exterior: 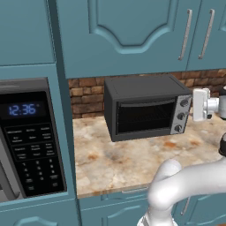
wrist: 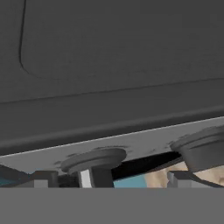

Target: Pull the toaster oven rack outwards. Pick up the baguette from the plate and place it on the toaster oven rack. Close the toaster oven door fully and set the temperature to the lowest setting.

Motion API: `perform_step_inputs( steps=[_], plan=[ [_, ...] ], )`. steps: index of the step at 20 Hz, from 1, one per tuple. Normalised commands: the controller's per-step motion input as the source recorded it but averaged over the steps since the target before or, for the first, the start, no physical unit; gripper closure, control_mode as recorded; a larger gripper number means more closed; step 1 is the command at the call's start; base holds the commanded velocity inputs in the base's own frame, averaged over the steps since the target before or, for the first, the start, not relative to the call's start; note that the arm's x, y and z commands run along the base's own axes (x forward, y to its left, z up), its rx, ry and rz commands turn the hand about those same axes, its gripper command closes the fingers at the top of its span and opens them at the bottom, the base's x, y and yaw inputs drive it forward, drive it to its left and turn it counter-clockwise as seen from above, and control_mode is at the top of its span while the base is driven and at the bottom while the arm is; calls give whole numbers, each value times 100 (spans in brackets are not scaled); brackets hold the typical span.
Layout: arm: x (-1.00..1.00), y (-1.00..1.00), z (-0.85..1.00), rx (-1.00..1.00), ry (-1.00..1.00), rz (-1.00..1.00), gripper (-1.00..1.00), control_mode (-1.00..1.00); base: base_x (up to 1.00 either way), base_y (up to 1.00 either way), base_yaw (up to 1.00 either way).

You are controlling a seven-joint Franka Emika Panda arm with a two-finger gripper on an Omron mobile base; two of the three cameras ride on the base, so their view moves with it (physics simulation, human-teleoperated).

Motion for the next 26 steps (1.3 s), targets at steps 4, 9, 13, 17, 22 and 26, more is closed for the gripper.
perform_step_inputs(
  steps=[4,9,13,17,22,26],
  plan=[
    [30,-5,-9,0,0,3,-100,-100,0,0,0],
    [28,-2,-8,0,-1,3,-100,-100,0,0,0],
    [16,0,-1,0,-4,1,-100,-100,0,0,0],
    [10,0,0,0,-14,0,-100,-100,0,0,0],
    [15,0,0,0,-14,0,-100,-100,0,0,0],
    [26,0,0,-1,-6,0,-100,-100,0,0,0]
  ],
)
